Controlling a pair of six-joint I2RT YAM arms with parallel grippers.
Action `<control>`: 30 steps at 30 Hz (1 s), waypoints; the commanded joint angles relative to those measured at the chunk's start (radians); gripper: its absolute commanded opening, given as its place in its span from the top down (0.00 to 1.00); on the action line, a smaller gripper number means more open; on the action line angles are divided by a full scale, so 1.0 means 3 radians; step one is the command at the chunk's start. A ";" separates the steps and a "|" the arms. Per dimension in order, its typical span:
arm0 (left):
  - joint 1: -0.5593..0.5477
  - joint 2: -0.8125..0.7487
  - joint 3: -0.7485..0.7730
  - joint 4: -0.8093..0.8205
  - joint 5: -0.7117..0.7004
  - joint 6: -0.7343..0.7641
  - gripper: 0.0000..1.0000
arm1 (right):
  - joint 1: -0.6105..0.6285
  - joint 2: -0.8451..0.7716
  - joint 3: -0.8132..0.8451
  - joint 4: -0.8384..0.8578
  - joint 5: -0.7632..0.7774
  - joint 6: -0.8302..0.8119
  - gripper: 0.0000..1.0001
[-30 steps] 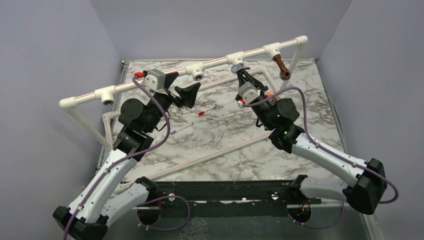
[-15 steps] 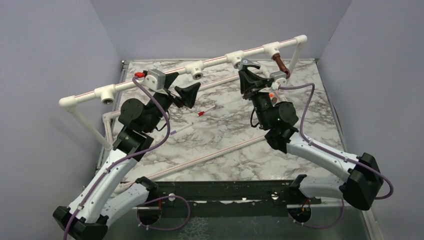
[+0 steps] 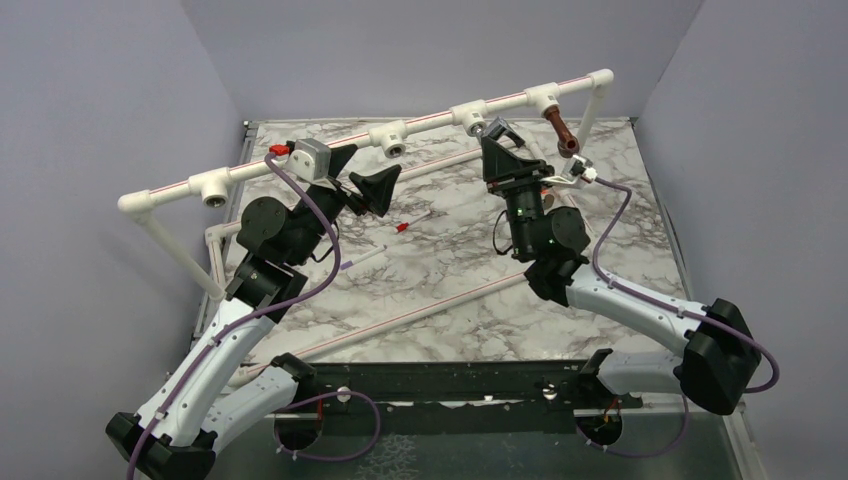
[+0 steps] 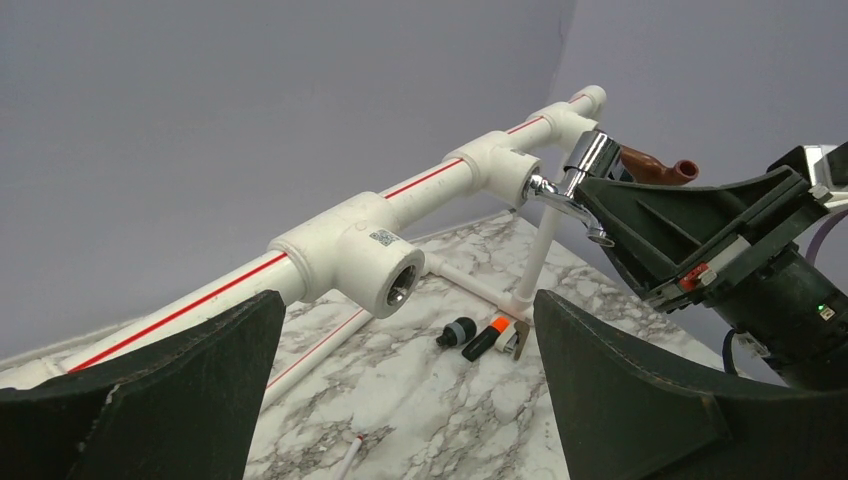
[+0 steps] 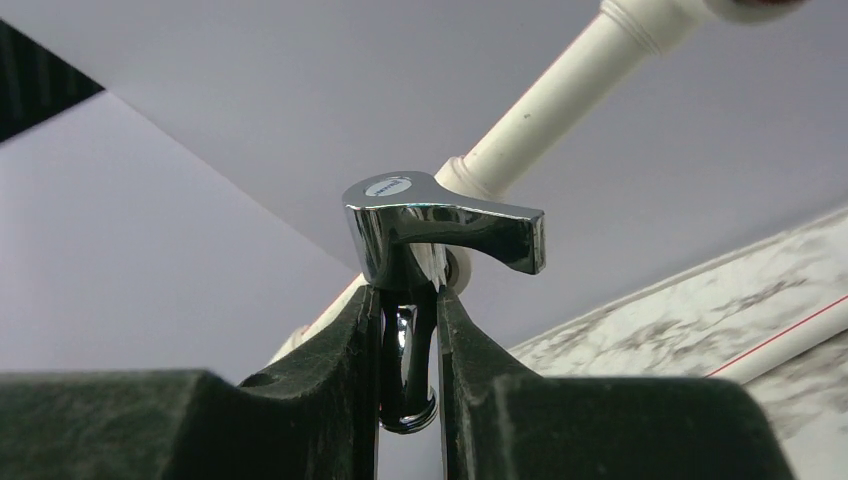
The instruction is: Install the water faucets
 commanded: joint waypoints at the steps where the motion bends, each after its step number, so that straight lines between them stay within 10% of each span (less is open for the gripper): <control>1: -0.0021 -0.0021 -0.0026 0.0084 0.0015 -0.0012 0.04 | 0.0030 0.0062 0.0063 -0.0489 0.0121 0.1273 0.99; 11: -0.0021 -0.0009 -0.0026 0.0084 0.0013 -0.0018 0.04 | 0.0029 -0.0021 0.0283 -0.1704 0.0079 0.2832 0.99; 20: -0.0021 0.0005 -0.0026 0.0086 0.0006 -0.0023 0.04 | 0.0027 -0.0058 0.0358 -0.1910 -0.0073 0.2898 0.99; 30: -0.0021 0.0010 -0.0026 0.0084 0.0000 -0.0018 0.04 | 0.0029 -0.0179 0.0242 -0.1972 -0.0033 0.2772 0.60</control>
